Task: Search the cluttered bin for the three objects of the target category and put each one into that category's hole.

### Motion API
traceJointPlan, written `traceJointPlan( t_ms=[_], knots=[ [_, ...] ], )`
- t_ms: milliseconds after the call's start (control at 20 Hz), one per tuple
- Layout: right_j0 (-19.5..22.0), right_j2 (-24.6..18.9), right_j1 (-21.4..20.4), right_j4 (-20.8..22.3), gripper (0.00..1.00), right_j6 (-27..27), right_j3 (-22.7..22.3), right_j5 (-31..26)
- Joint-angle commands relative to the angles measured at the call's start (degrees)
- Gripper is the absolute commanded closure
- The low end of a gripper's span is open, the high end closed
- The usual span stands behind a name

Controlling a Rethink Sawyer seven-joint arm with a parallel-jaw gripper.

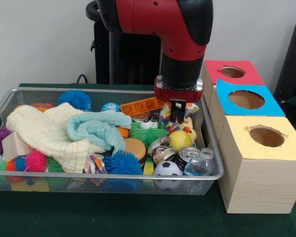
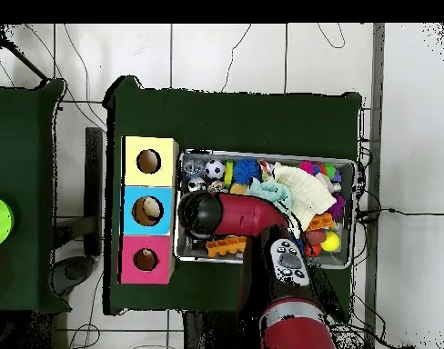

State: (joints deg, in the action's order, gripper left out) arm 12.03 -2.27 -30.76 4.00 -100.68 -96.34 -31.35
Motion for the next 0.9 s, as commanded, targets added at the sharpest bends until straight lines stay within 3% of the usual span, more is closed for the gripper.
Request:
traceJointPlan(
  t_ms=[50, 600, 650, 900],
  knots=[
    [5.1, -3.6, -3.4, 3.1, 1.0, 5.3, 6.5, -6.5],
    [11.7, -7.3, 0.1, 7.2, 1.0, 11.4, 14.9, -10.3],
    [12.0, -7.7, 0.3, 7.6, 0.0, 11.7, 15.2, -10.4],
    [12.4, -8.8, 0.3, 8.1, 0.0, 10.8, 15.7, -12.0]
  ],
)
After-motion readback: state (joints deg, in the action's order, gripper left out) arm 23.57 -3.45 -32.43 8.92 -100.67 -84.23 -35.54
